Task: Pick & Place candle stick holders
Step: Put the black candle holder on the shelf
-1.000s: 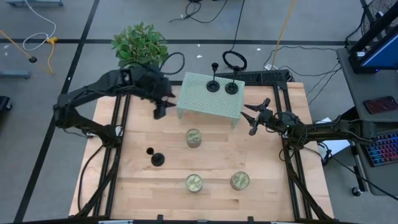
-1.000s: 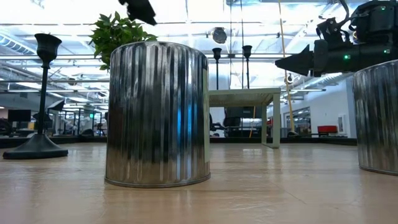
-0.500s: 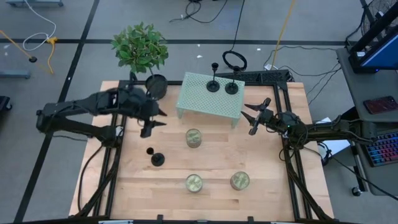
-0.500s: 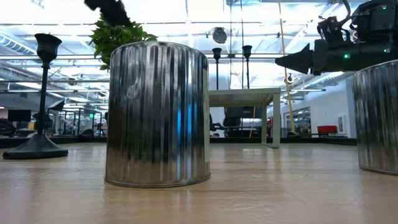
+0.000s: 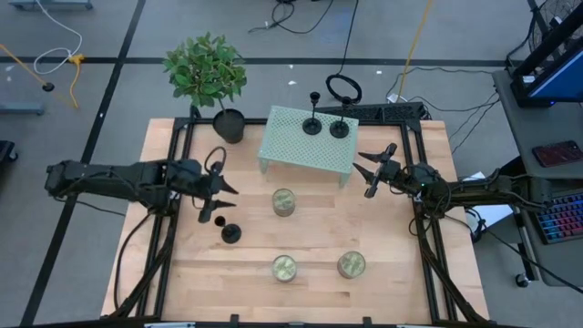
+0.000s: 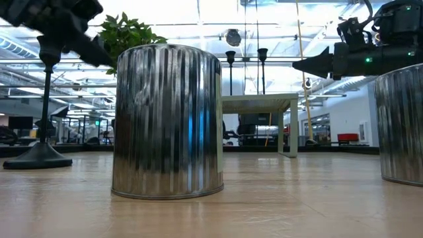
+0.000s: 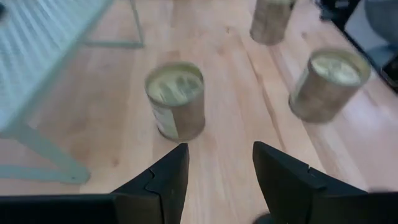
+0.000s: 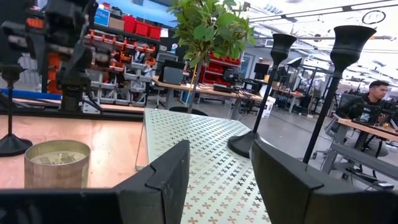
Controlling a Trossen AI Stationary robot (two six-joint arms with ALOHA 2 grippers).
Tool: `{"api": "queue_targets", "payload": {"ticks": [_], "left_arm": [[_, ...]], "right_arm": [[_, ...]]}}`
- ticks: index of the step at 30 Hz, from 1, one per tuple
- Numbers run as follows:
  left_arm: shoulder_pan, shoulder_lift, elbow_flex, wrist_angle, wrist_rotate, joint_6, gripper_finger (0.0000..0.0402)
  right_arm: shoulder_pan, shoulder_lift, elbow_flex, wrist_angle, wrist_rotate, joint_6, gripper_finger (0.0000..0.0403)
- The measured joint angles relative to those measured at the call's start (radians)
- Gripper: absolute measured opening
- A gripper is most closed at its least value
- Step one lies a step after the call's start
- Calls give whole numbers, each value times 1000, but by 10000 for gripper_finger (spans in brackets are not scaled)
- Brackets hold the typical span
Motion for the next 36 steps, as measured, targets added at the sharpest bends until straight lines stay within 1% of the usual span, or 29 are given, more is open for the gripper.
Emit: {"api": "queue_targets", "payload": {"ticks": [3,6,8,12,14,17,20,22,25,27,34,36], "left_arm": [[-30,0,-39,3,-1,15,186],[-56,0,-63,0,22,36,186],[-70,0,-71,1,40,49,186],[-83,0,-72,-6,43,25,186],[-83,-3,-72,-33,36,22,186],[-83,-7,-72,-33,-16,7,186],[-83,-7,-72,-63,-23,-25,186],[-83,-7,-72,-104,-28,-91,186],[-83,-7,-72,-180,-66,-206,186],[-84,-7,-72,-191,-69,-219,186],[-97,-7,-71,-175,43,-236,186],[-112,-7,-71,-174,58,-236,186]], "right_arm": [[0,0,0,13,0,-1,164],[0,0,0,24,0,-3,164],[0,0,0,29,0,-3,164],[0,0,0,29,0,-21,164],[0,0,0,29,0,-22,164],[0,0,0,29,0,-30,164],[0,0,0,29,0,-47,164],[0,0,0,29,0,-47,164],[0,0,0,29,0,-52,164],[0,0,0,29,0,-55,164],[0,0,0,29,0,-55,164],[0,0,0,29,0,-55,164]]}}
